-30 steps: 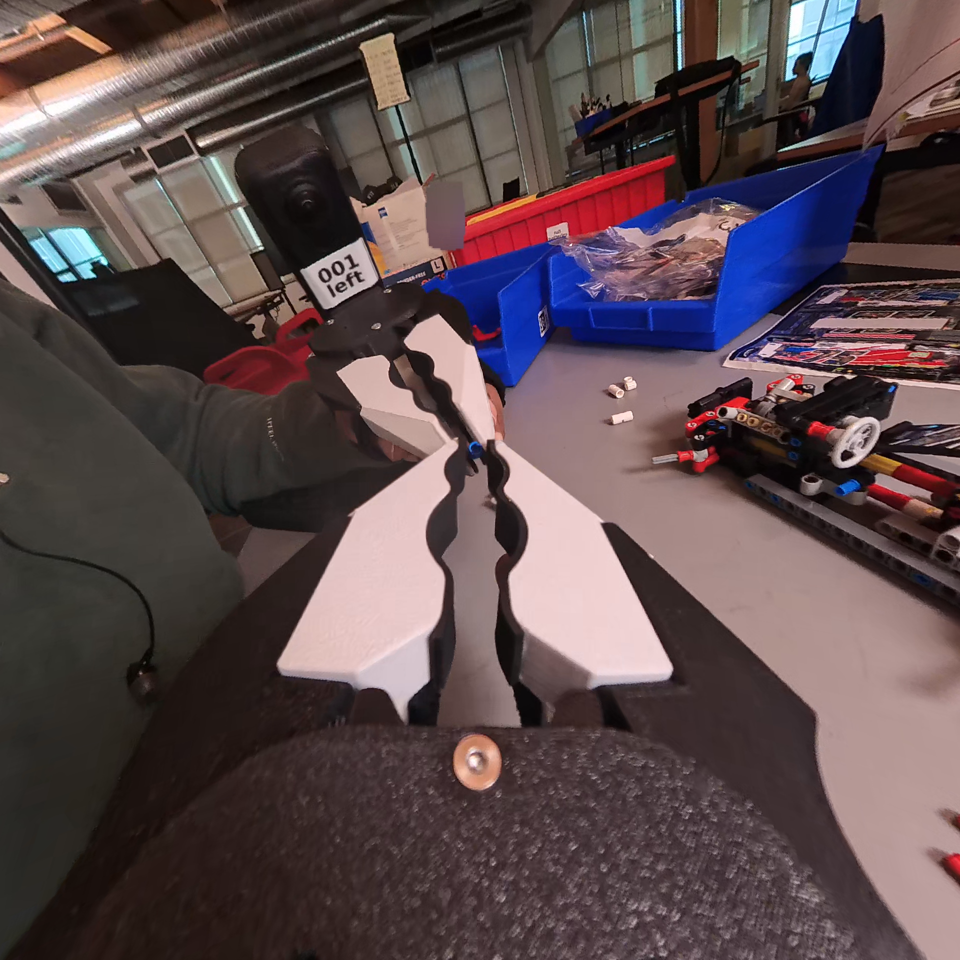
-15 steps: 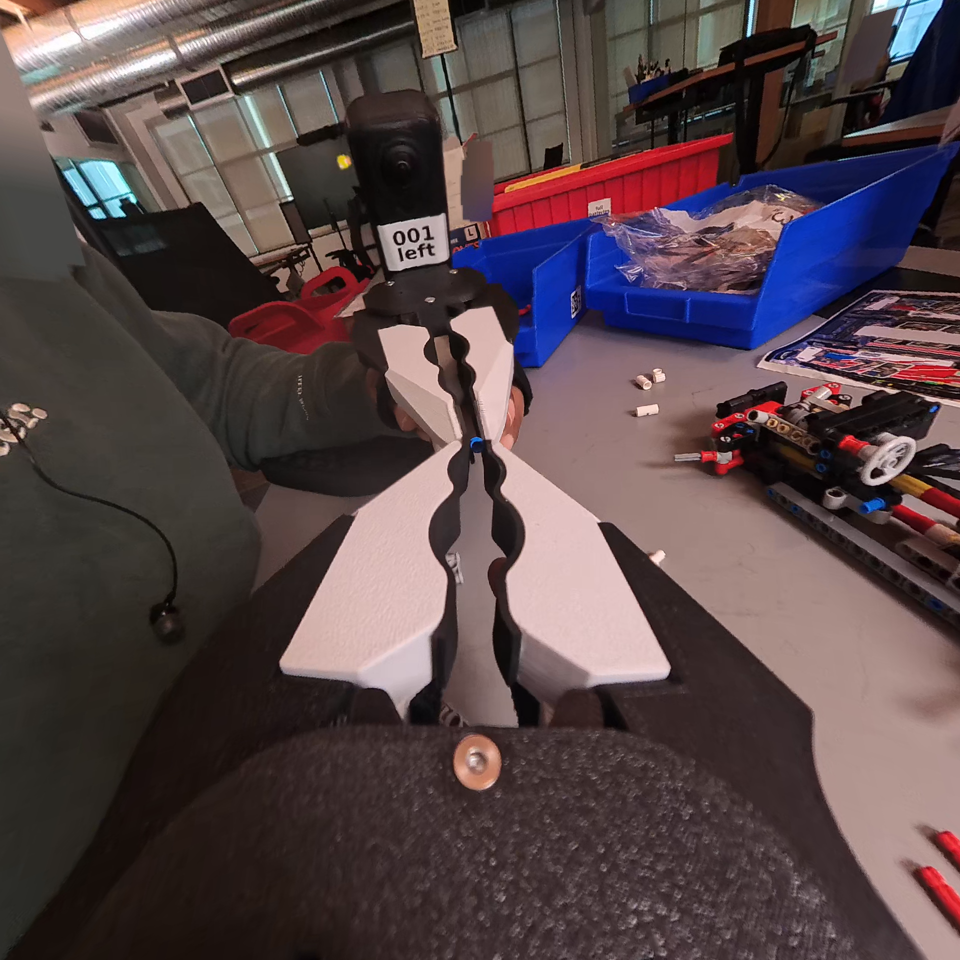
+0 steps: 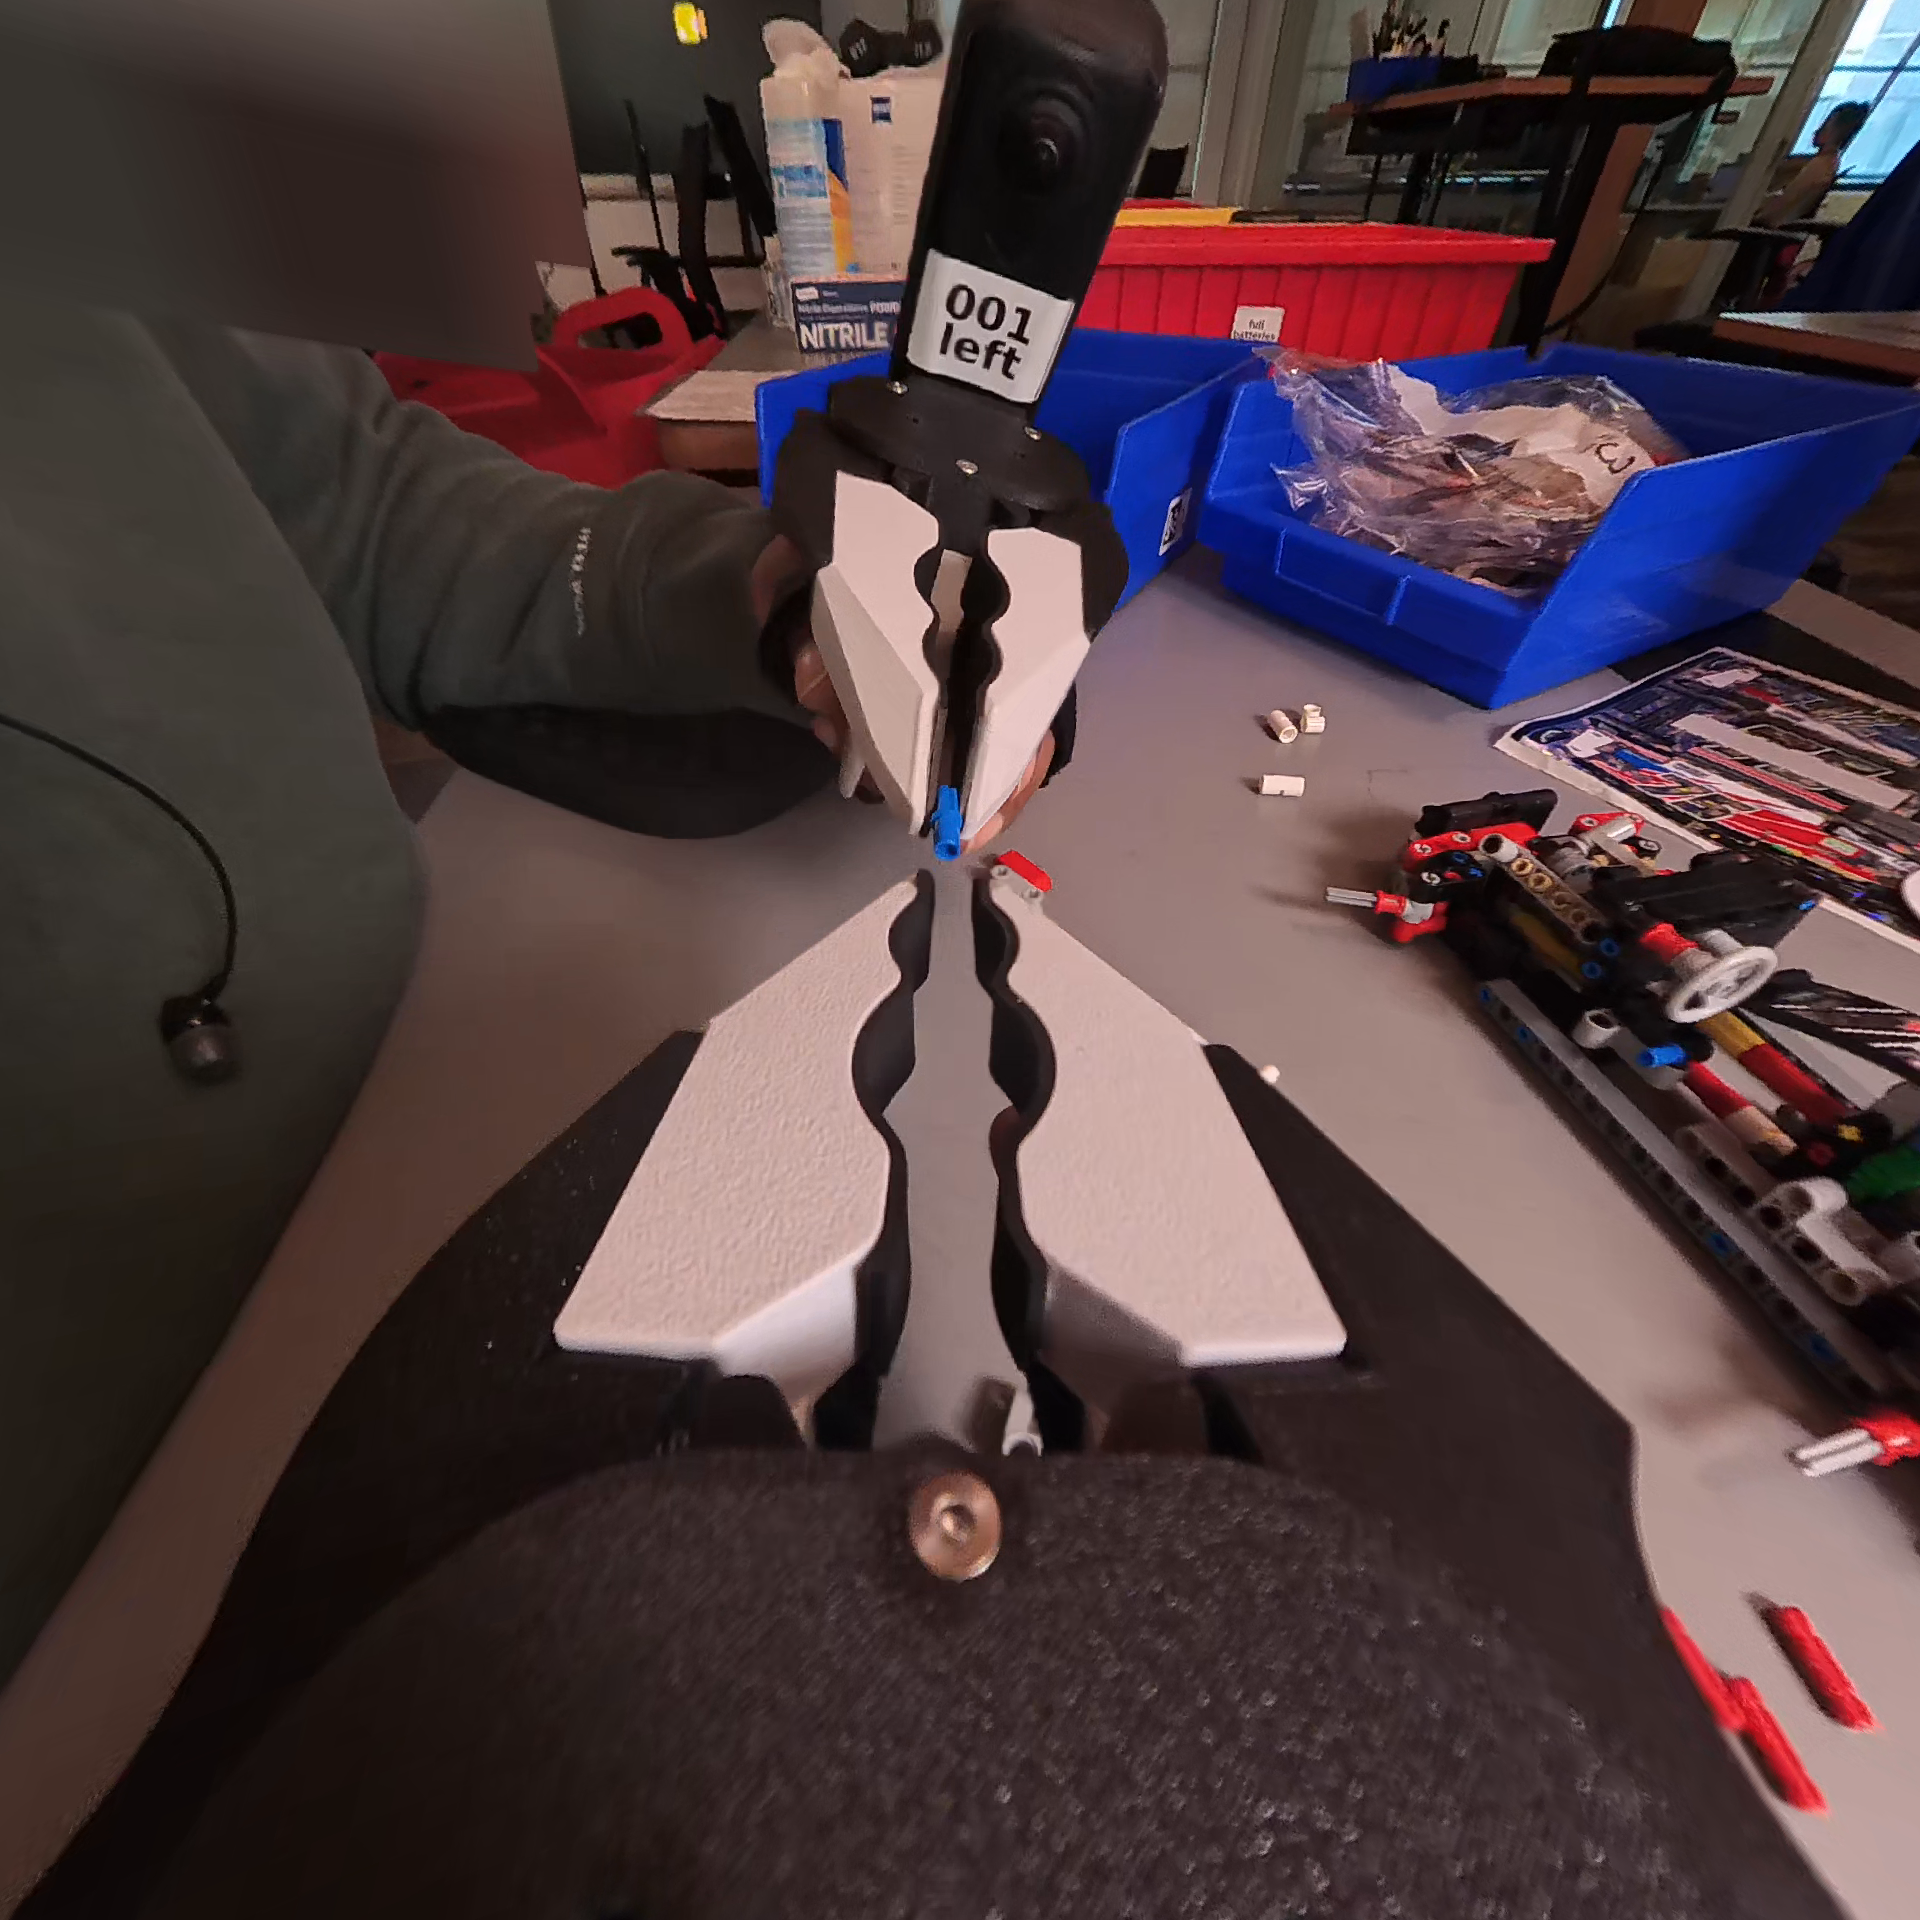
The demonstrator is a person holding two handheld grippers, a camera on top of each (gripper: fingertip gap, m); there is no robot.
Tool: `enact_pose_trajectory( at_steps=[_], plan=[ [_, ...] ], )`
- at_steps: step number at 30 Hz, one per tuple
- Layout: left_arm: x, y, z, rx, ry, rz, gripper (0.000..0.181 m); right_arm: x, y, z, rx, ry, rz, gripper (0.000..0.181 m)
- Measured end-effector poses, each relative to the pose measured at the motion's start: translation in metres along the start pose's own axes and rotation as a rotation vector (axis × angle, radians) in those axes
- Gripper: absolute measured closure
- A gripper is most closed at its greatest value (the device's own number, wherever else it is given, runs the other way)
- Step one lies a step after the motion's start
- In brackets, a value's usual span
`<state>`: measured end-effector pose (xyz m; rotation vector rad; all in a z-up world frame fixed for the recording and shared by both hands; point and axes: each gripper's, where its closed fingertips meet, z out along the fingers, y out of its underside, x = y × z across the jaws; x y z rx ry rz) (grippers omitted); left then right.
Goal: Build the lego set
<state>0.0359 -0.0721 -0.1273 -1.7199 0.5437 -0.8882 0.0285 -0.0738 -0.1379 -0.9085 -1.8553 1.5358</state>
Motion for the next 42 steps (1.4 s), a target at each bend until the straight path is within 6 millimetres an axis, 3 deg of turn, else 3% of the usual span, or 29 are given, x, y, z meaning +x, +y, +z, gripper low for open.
enact_pose_trajectory(
  at_steps=[6,17,20,25,32,36,42],
  plan=[
    [-0.002,0.007,0.000,-0.039,-0.001,-0.018,0.180,-0.002,0.001,0.003,-0.021,0.042,-0.104,0.173],
    [-0.004,0.014,0.003,-0.068,-0.008,-0.045,0.179,-0.002,0.004,0.003,-0.053,0.062,-0.143,0.178],
    [-0.028,0.024,-0.003,-0.151,-0.166,0.046,0.167,0.009,0.005,-0.003,-0.062,0.093,-0.124,0.179],
    [-0.065,0.063,-0.006,-0.463,-0.334,0.216,0.156,0.032,0.006,-0.021,-0.071,0.172,-0.085,0.178],
    [-0.068,0.076,0.010,-0.624,-0.268,0.261,0.164,0.045,0.016,-0.031,-0.102,0.214,-0.065,0.178],
    [-0.068,0.076,0.014,-0.631,-0.264,0.276,0.175,0.045,0.018,-0.032,-0.107,0.213,-0.064,0.178],
    [-0.068,0.076,0.014,-0.618,-0.290,0.287,0.175,0.045,0.019,-0.032,-0.109,0.216,-0.061,0.178]
  ],
)
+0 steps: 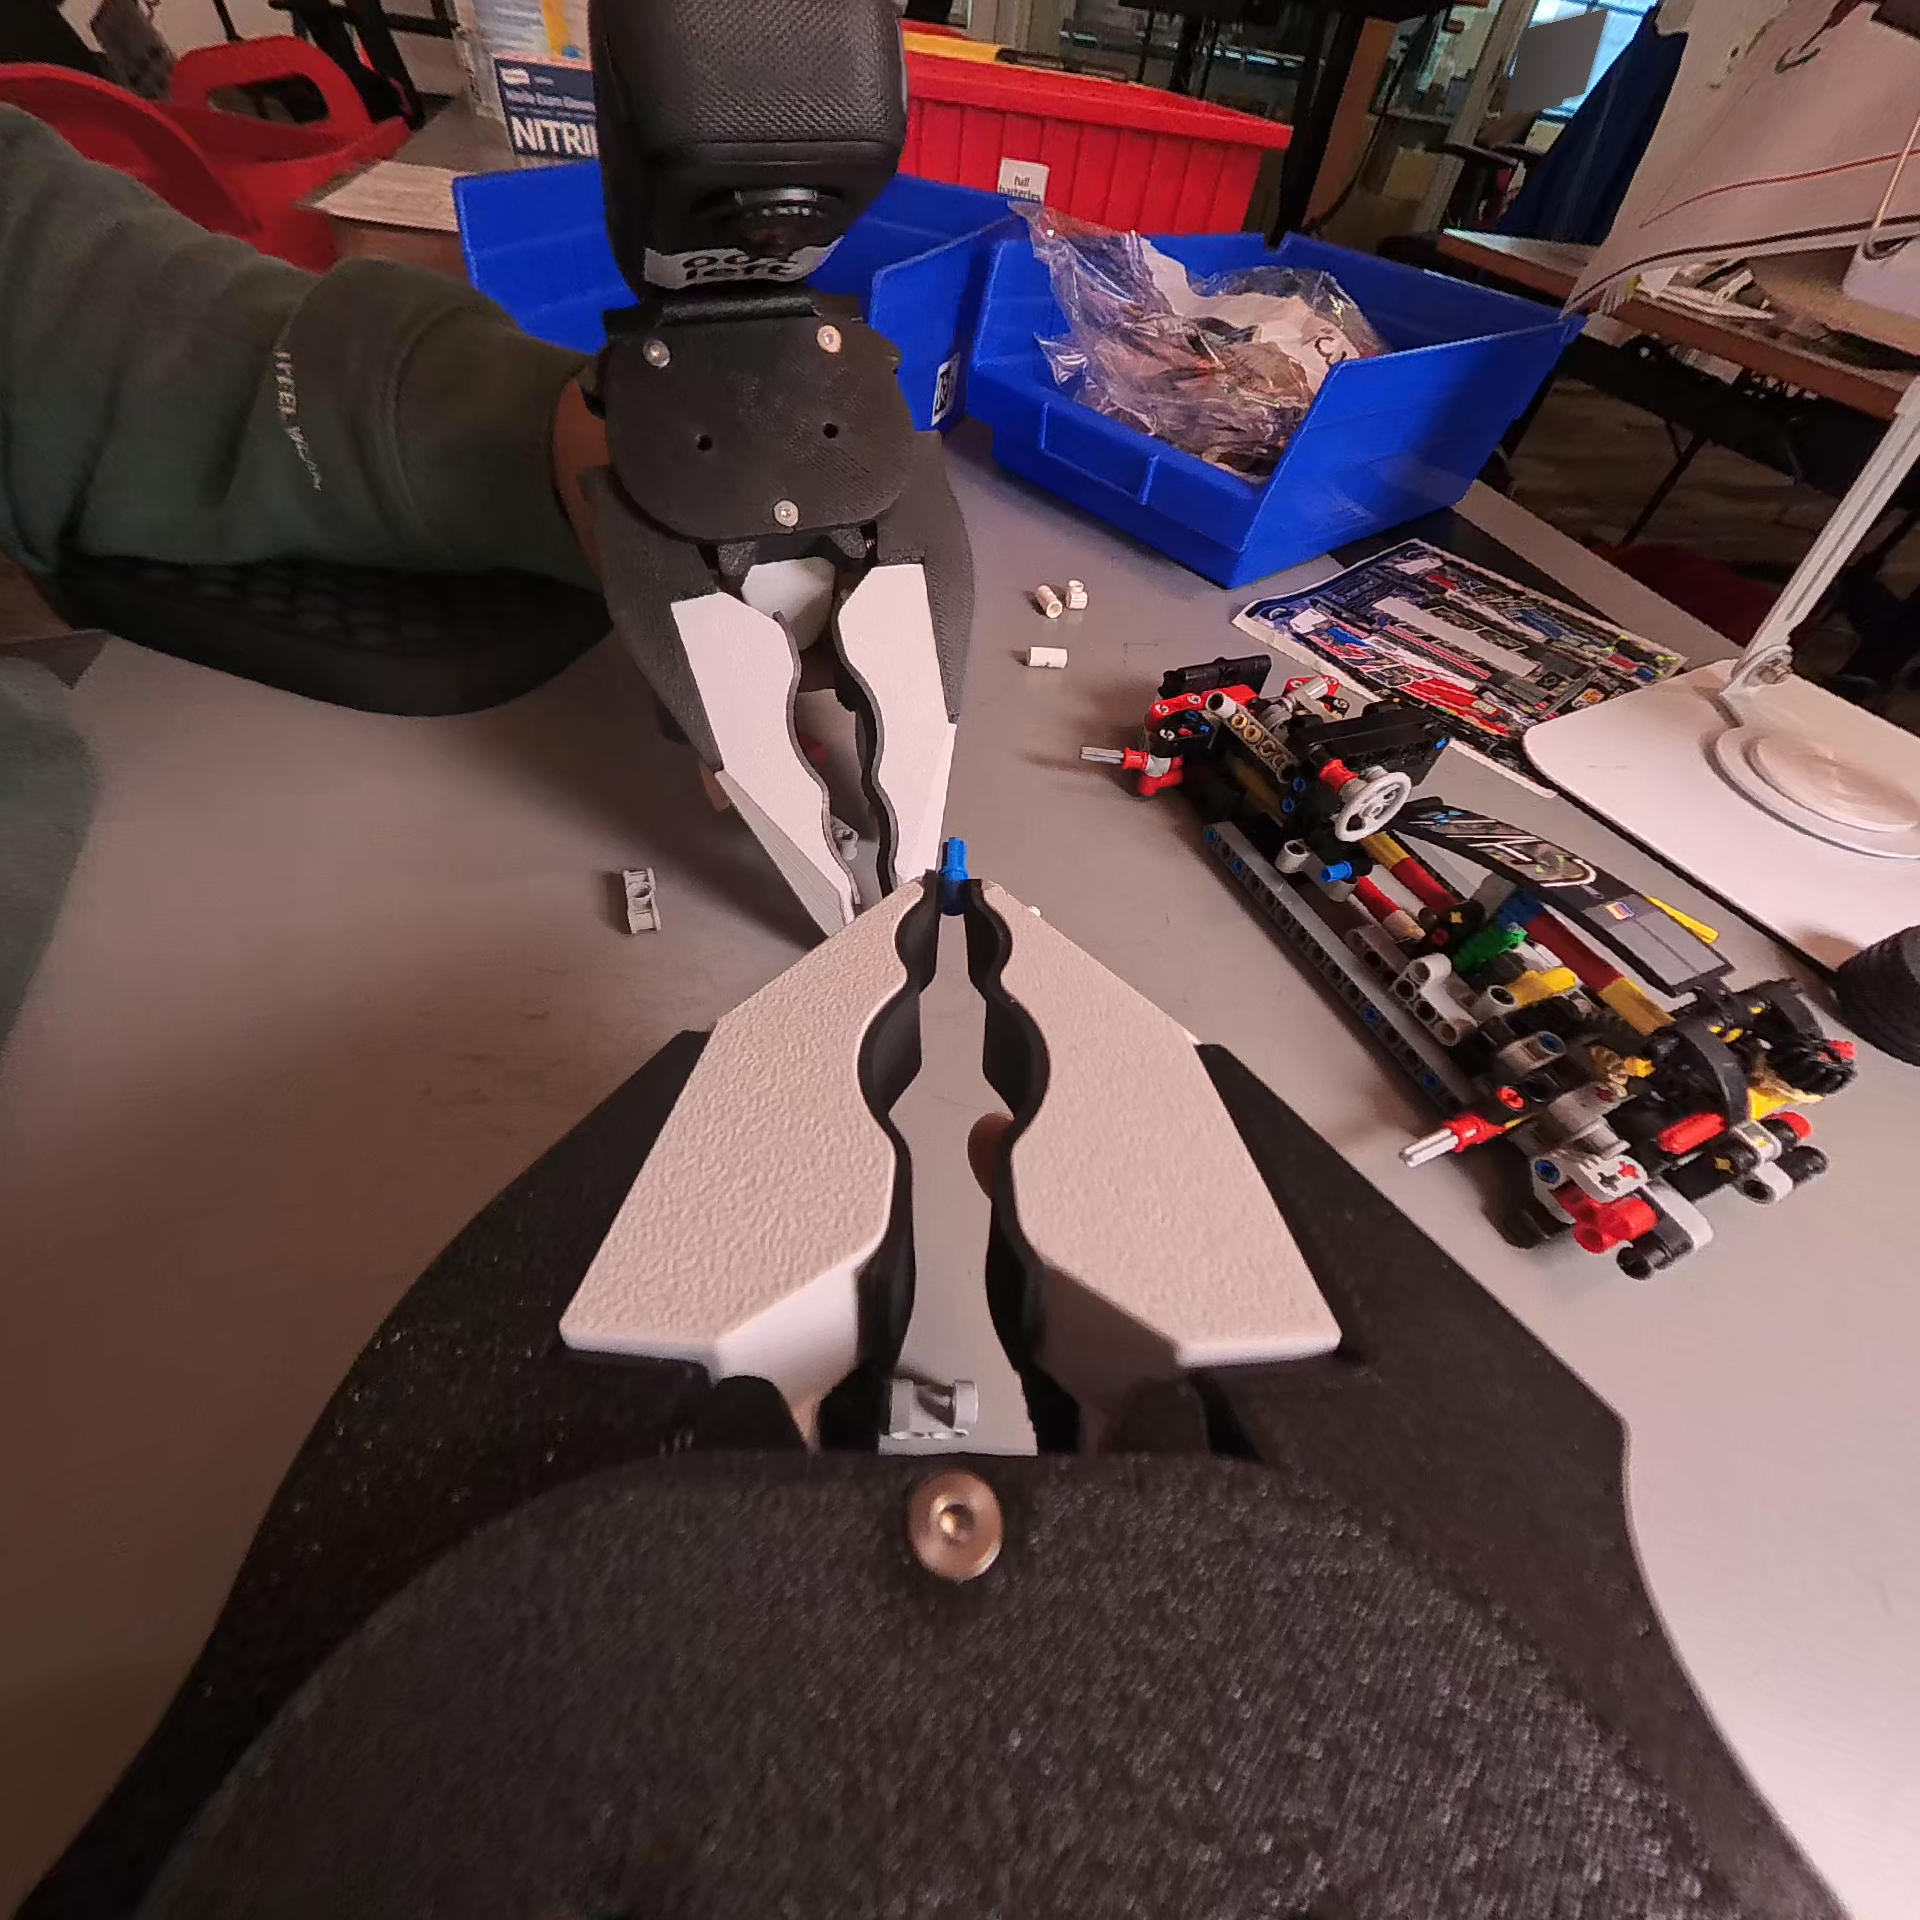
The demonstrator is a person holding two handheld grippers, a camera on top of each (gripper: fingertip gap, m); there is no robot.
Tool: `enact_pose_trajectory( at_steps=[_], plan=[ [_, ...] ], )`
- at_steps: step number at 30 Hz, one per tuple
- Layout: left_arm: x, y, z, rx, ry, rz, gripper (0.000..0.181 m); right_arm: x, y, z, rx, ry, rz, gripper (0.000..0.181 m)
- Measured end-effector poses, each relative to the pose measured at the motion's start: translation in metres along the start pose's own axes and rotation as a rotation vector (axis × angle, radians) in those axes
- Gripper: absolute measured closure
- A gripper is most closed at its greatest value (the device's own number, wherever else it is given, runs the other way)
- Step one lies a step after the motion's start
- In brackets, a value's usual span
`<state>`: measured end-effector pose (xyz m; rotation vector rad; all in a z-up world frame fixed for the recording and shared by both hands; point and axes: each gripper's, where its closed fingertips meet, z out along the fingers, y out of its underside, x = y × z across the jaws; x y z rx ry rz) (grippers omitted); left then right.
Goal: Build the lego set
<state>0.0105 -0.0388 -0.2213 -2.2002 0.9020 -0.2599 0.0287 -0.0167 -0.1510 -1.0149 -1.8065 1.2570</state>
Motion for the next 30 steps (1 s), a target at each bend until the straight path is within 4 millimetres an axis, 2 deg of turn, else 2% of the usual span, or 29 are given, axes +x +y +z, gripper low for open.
enact_pose_trajectory(
  at_steps=[3,5,11,14,17,20,24,30],
  plan=[
    [-0.001,-0.002,-0.001,0.028,-0.024,0.004,0.175,-0.001,0.001,0.001,-0.002,0.003,-0.003,0.178],
    [-0.002,-0.011,-0.008,0.112,-0.015,-0.046,0.175,0.001,-0.002,0.000,0.015,0.011,0.005,0.178],
    [-0.014,-0.056,-0.057,0.546,0.082,-0.292,0.176,0.011,-0.017,-0.008,0.119,0.036,0.070,0.178],
    [-0.014,-0.065,-0.075,0.675,0.122,-0.352,0.176,0.012,-0.020,-0.008,0.138,0.040,0.084,0.178],
    [-0.011,-0.068,-0.080,0.716,0.157,-0.383,0.176,0.010,-0.018,-0.006,0.133,0.036,0.085,0.178],
    [-0.011,-0.057,-0.067,0.608,0.097,-0.339,0.176,0.008,-0.015,-0.003,0.116,0.037,0.076,0.178],
    [-0.008,-0.023,-0.032,0.275,-0.049,-0.157,0.176,0.014,-0.014,-0.004,0.112,0.060,0.086,0.178],
    [0.002,0.004,-0.005,0.032,-0.028,-0.093,0.175,0.034,-0.016,-0.014,0.115,0.142,0.094,0.178]
  ],
)
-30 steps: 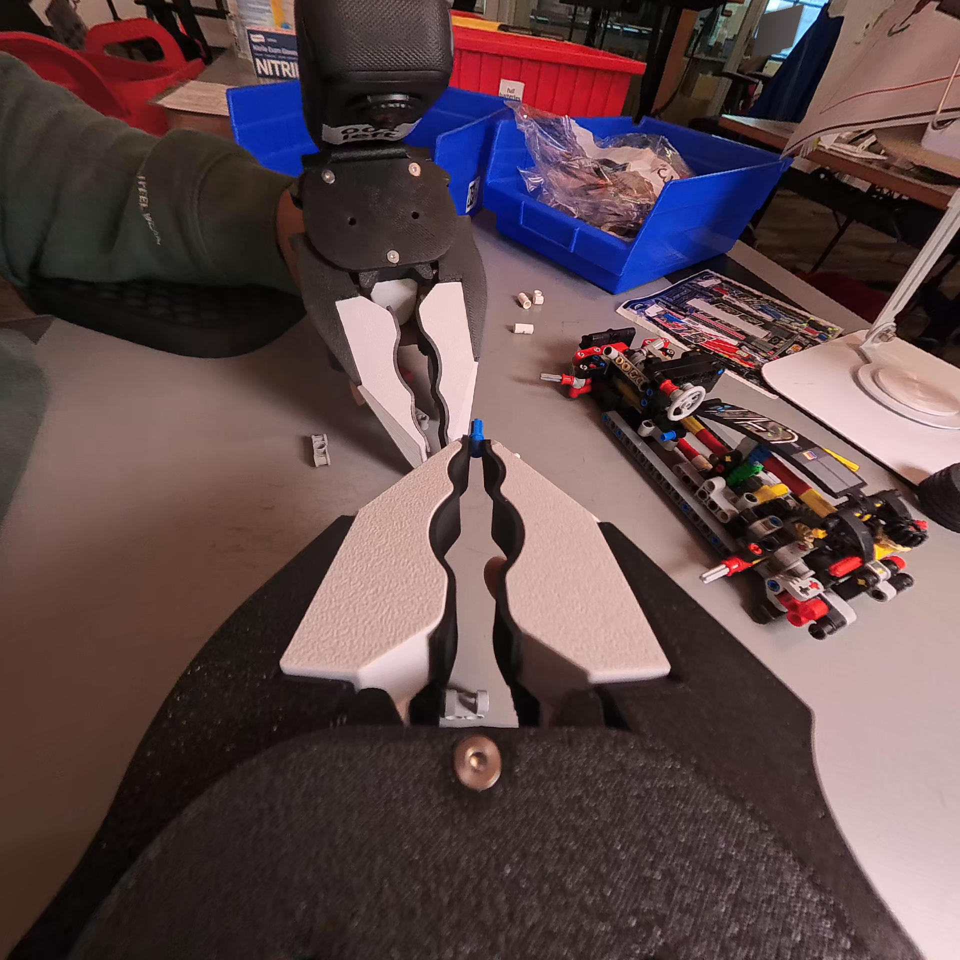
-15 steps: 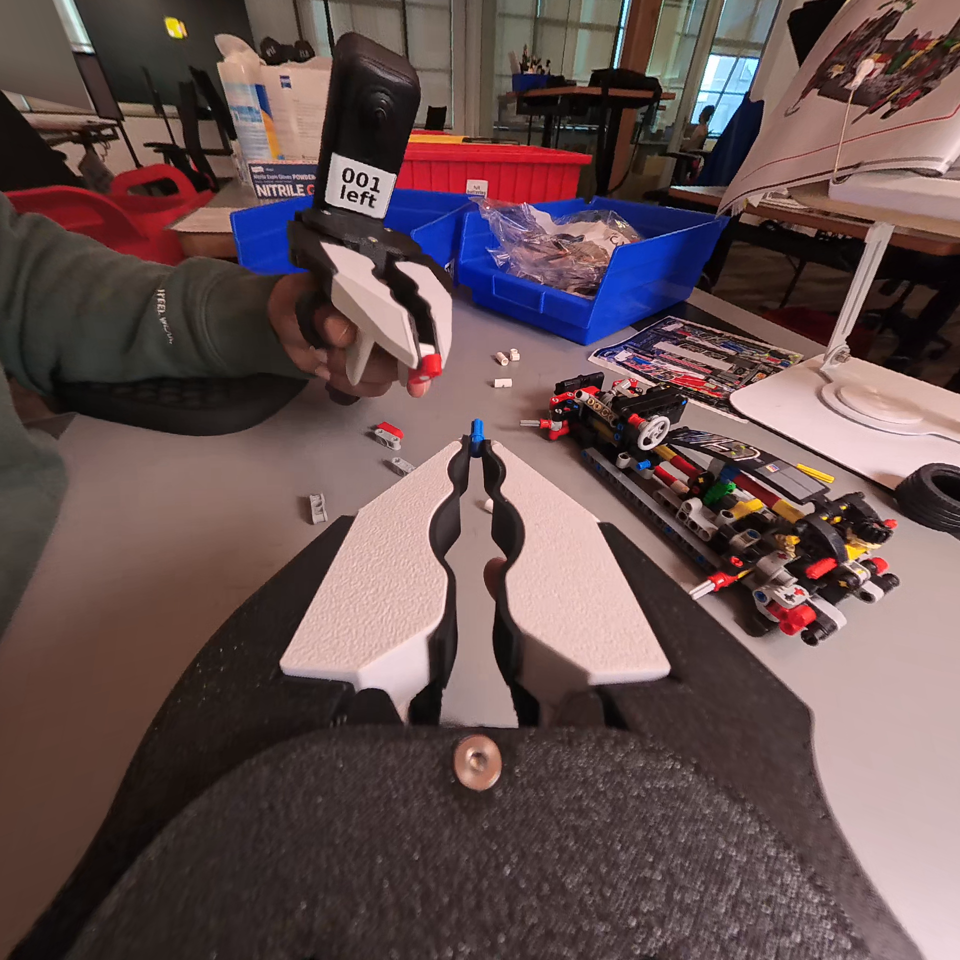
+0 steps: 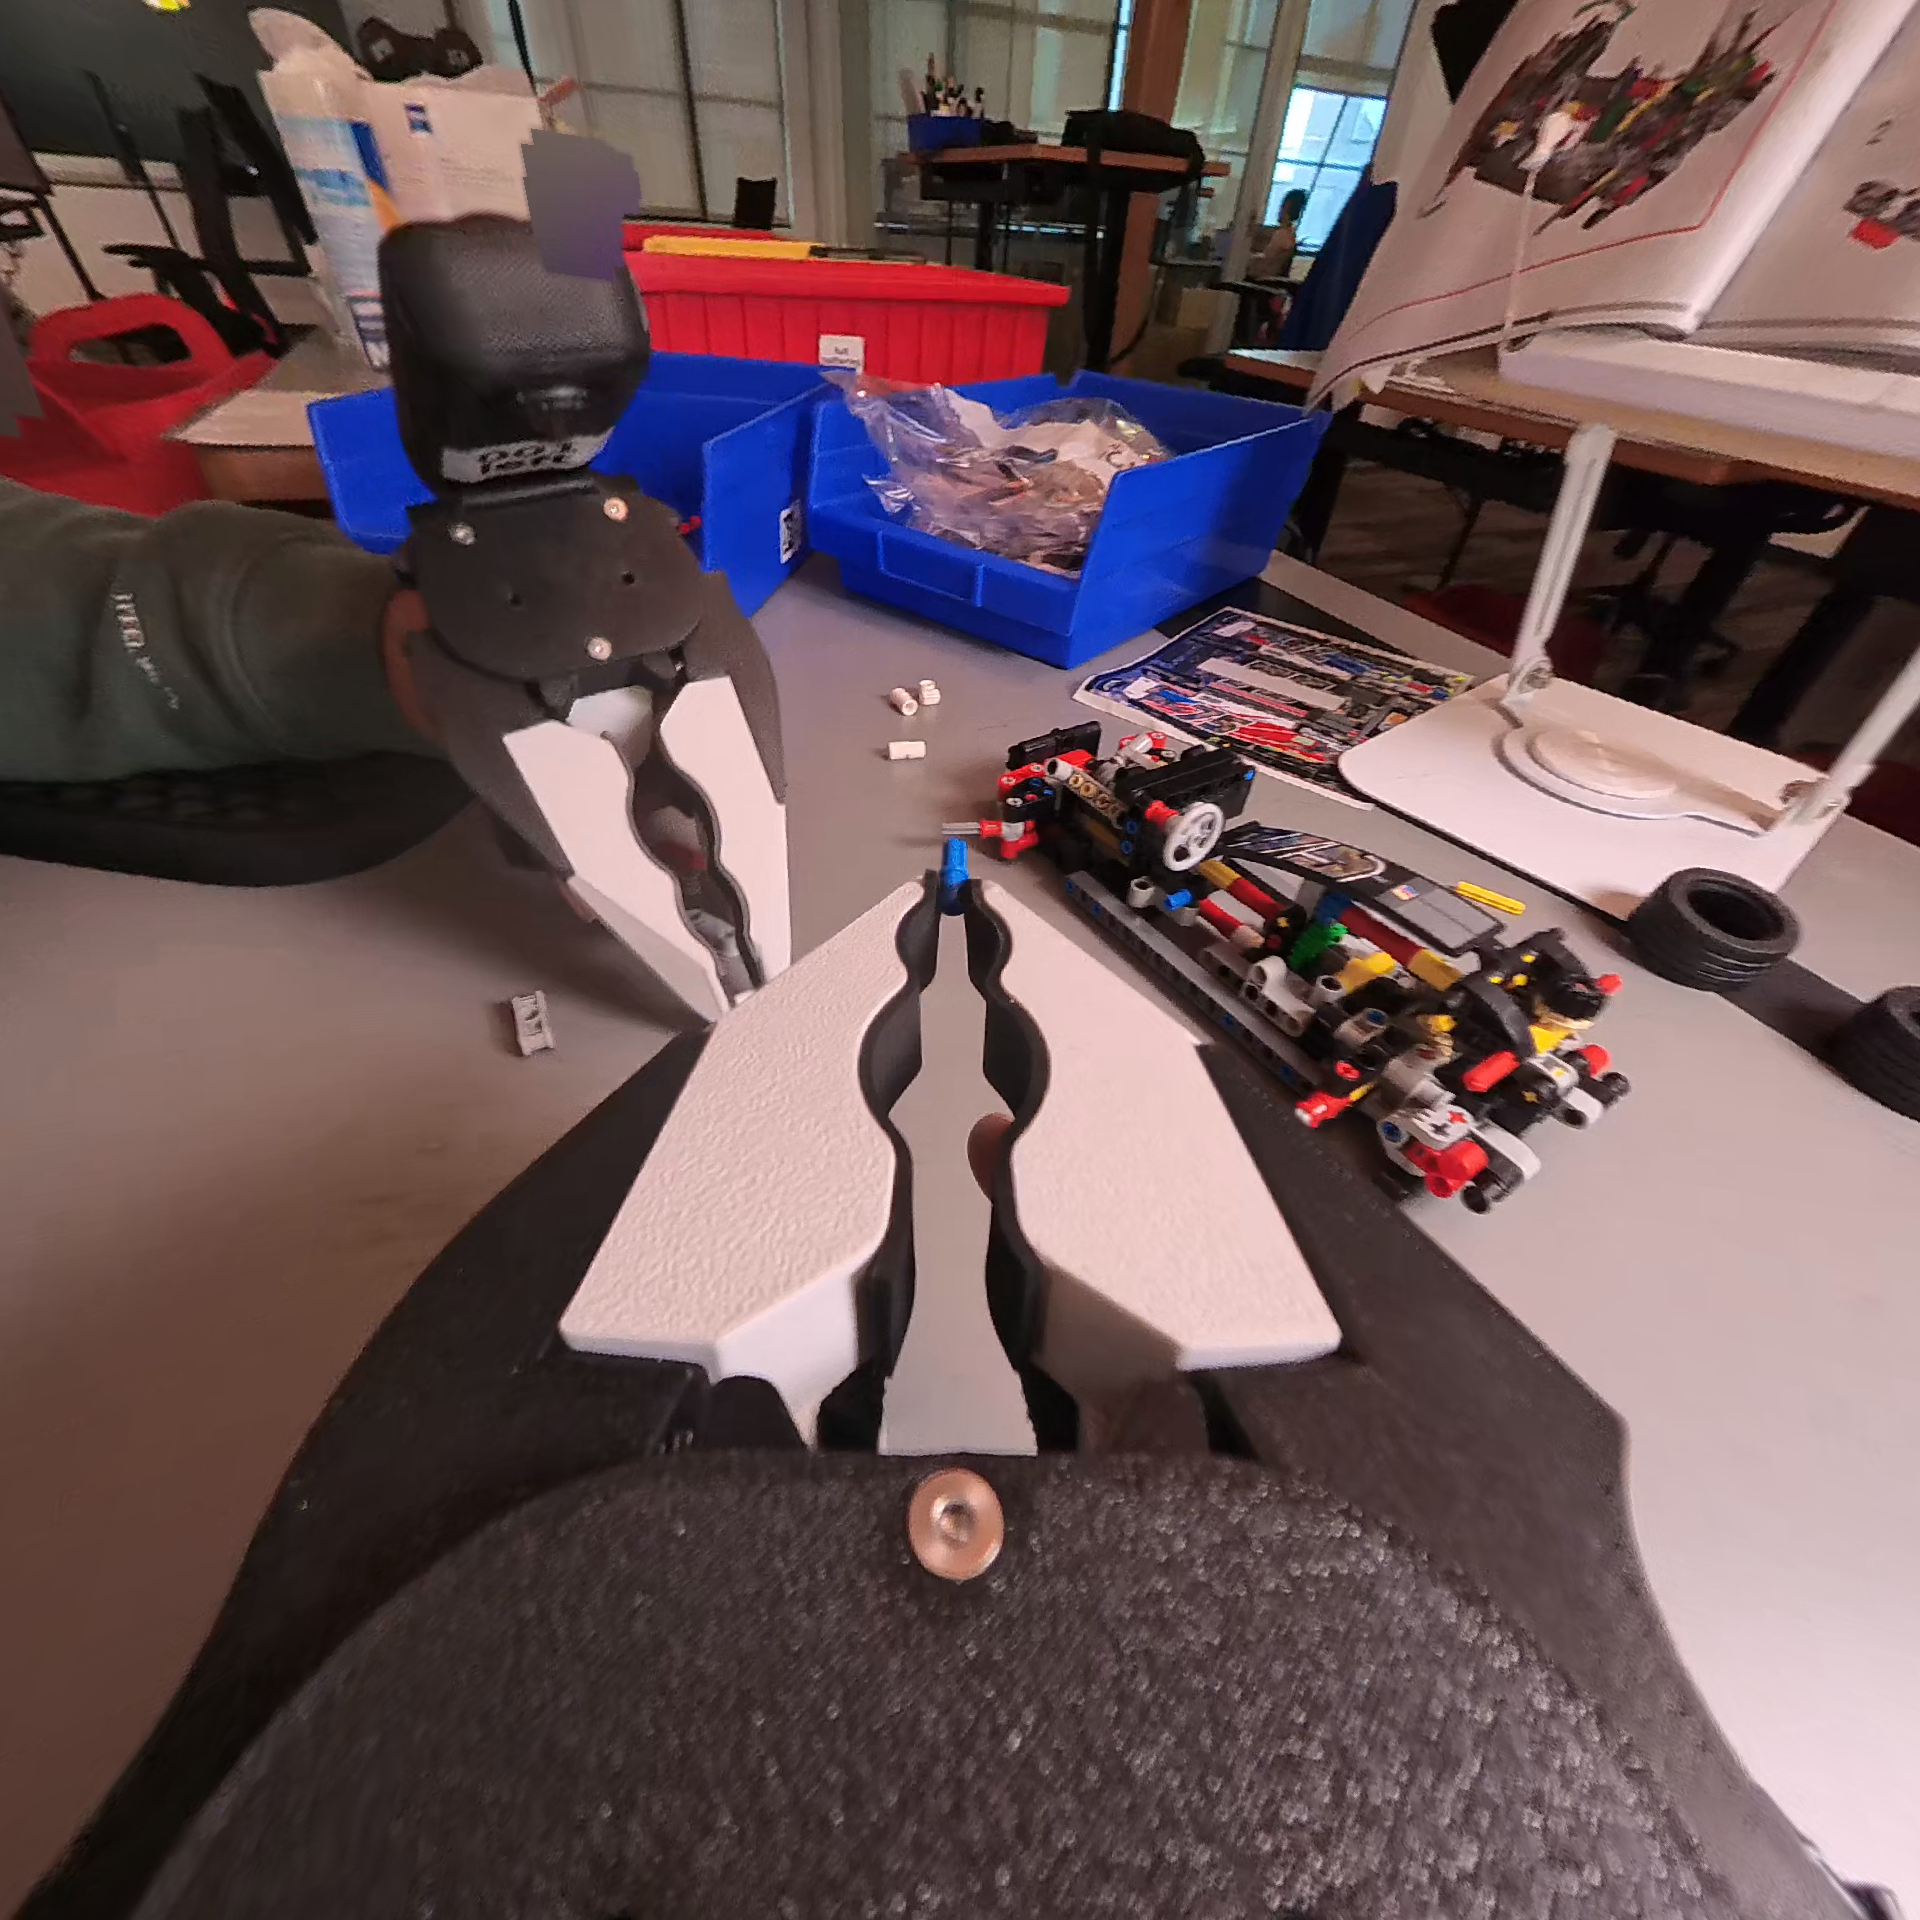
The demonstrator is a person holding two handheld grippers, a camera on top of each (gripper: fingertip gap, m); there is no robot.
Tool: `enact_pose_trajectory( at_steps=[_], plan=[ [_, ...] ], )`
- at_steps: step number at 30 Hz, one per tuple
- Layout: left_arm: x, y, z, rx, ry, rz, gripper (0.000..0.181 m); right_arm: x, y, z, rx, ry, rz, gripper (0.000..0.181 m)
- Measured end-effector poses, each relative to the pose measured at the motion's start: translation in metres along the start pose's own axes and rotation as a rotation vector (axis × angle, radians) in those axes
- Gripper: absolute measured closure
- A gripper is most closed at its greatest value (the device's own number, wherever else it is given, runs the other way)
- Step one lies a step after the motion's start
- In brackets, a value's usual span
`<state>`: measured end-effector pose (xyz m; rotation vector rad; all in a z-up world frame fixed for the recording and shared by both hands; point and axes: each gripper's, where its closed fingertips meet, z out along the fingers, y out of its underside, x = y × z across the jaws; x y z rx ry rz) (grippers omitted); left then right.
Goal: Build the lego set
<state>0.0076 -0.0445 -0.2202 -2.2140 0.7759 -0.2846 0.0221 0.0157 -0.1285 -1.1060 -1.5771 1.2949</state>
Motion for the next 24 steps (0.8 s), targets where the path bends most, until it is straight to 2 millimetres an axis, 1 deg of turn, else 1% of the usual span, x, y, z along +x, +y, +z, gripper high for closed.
enact_pose_trajectory(
  at_steps=[4,6,8,11,13,16,20,21,24],
  plan=[
    [0.000,0.001,0.001,-0.007,0.012,-0.026,0.175,0.019,-0.004,-0.010,0.010,0.070,0.003,0.178],
    [-0.003,-0.001,0.000,0.003,-0.011,-0.028,0.163,0.030,-0.006,-0.017,0.017,0.106,0.003,0.178],
    [-0.002,-0.012,-0.004,0.048,-0.021,-0.028,0.157,0.040,-0.010,-0.025,0.030,0.138,0.005,0.178],
    [0.013,-0.031,-0.005,0.111,0.030,-0.004,0.159,0.052,-0.016,-0.039,0.053,0.177,0.010,0.179],
    [0.033,-0.034,0.001,0.094,0.111,0.007,0.163,0.057,-0.020,-0.046,0.070,0.198,0.012,0.179],
    [0.058,-0.033,0.010,0.039,0.179,0.058,0.163,0.058,-0.020,-0.050,0.077,0.203,0.020,0.179],
    [0.078,-0.035,0.021,-0.004,0.217,0.075,0.163,0.053,-0.014,-0.045,0.043,0.190,-0.007,0.179],
    [0.079,-0.035,0.023,-0.014,0.213,0.076,0.163,0.051,-0.013,-0.044,0.036,0.184,-0.009,0.179],
    [0.074,-0.029,0.030,-0.053,0.161,0.102,0.163,0.047,-0.009,-0.040,0.021,0.170,-0.015,0.178]
  ],
)
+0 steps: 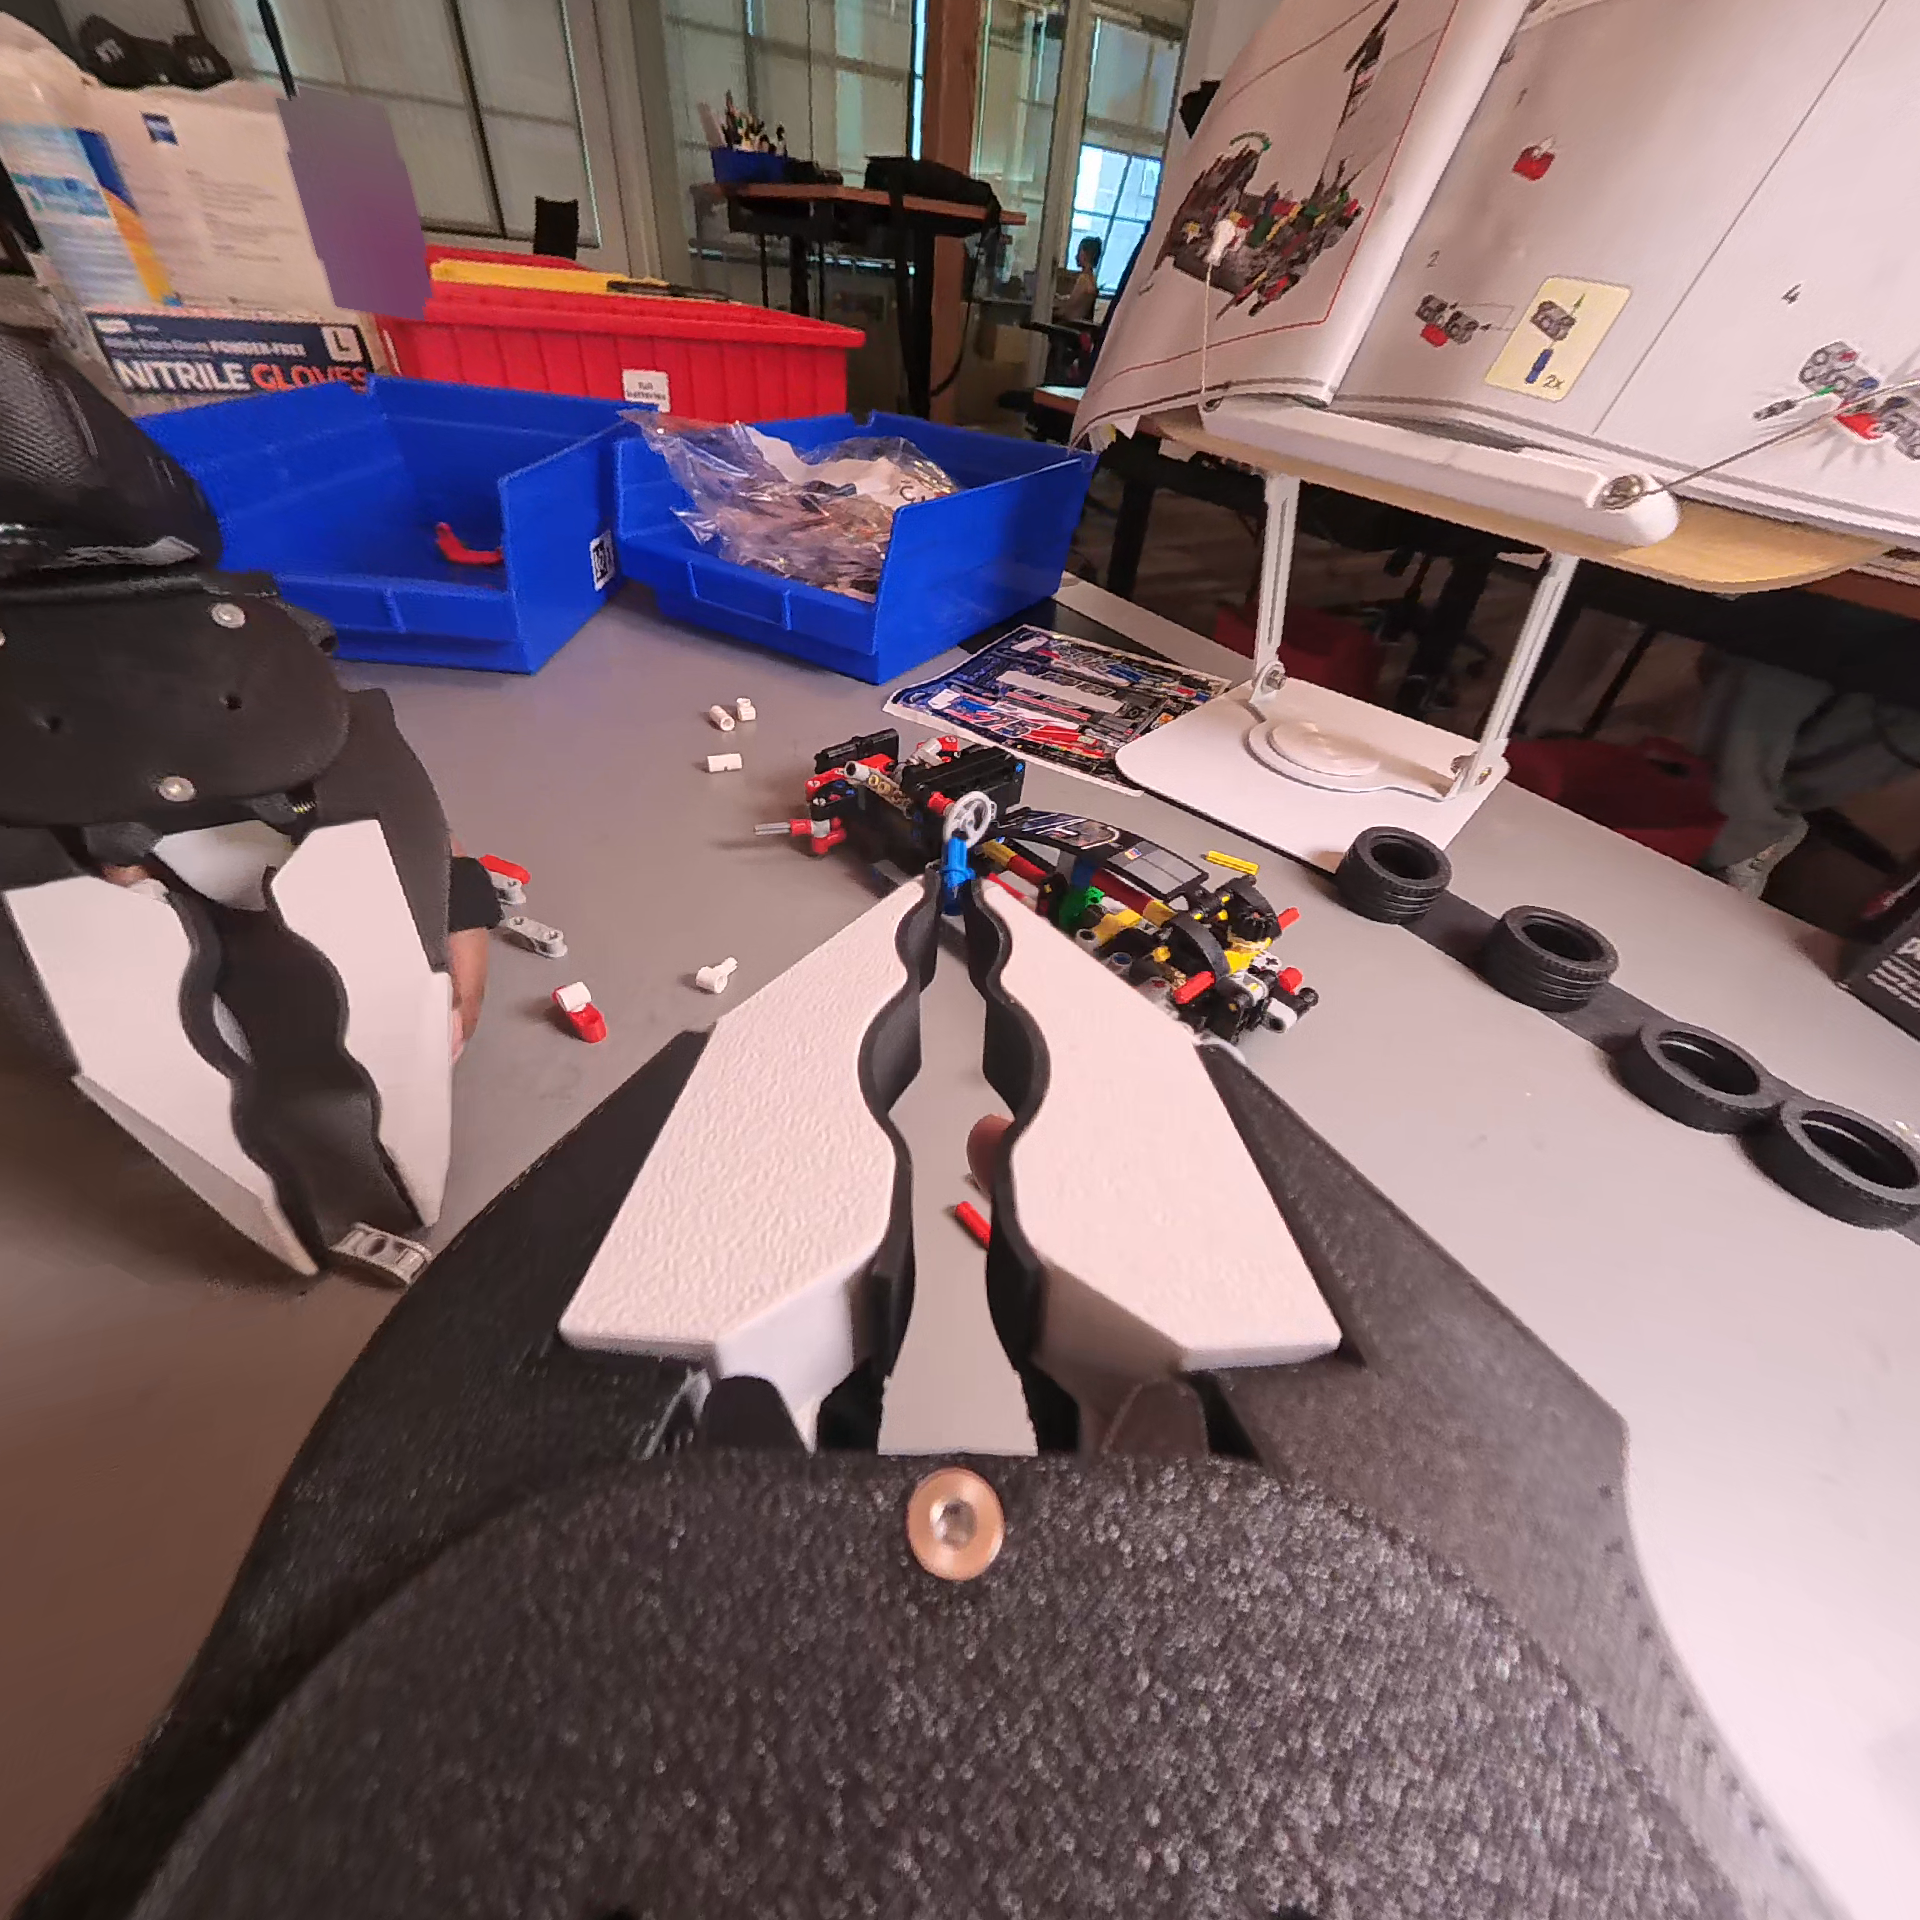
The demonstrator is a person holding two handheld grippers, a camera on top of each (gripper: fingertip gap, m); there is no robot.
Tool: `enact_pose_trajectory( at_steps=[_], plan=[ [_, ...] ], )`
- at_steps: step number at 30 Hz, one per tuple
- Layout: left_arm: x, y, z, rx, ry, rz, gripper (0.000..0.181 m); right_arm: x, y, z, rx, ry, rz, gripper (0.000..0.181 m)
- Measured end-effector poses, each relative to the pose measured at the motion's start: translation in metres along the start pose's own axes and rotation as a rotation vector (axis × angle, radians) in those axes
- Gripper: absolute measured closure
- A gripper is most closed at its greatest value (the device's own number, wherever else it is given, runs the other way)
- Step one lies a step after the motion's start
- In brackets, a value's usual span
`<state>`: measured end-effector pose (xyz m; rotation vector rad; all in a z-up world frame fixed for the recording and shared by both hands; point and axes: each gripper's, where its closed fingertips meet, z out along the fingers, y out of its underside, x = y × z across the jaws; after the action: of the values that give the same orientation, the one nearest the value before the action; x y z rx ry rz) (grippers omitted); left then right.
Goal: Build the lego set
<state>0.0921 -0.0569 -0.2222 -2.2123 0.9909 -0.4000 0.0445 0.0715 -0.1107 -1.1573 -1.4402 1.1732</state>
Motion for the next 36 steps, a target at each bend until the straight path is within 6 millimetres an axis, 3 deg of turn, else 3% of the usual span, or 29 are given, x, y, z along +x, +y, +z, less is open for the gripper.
enact_pose_trajectory(
  at_steps=[3,7,14,20,26,36],
  plan=[
    [-0.001,0.003,0.001,-0.005,-0.003,0.007,0.174,-0.004,0.002,0.002,-0.012,-0.009,-0.013,0.178],
    [-0.010,0.001,-0.007,0.049,-0.006,-0.041,0.174,-0.009,0.004,0.004,-0.014,-0.028,-0.012,0.178],
    [-0.045,-0.030,-0.062,0.485,0.137,-0.490,0.175,-0.037,-0.002,0.010,0.001,-0.108,-0.030,0.178],
    [-0.060,-0.035,-0.086,0.645,0.180,-0.631,0.175,-0.074,0.000,0.022,-0.025,-0.195,-0.042,0.178],
    [-0.067,-0.033,-0.089,0.648,0.107,-0.627,0.175,-0.093,0.003,0.032,-0.050,-0.209,-0.060,0.178],
    [-0.077,-0.031,-0.089,0.522,-0.223,-0.433,0.175,-0.087,0.009,0.042,-0.112,-0.112,-0.024,0.178]
  ],
)
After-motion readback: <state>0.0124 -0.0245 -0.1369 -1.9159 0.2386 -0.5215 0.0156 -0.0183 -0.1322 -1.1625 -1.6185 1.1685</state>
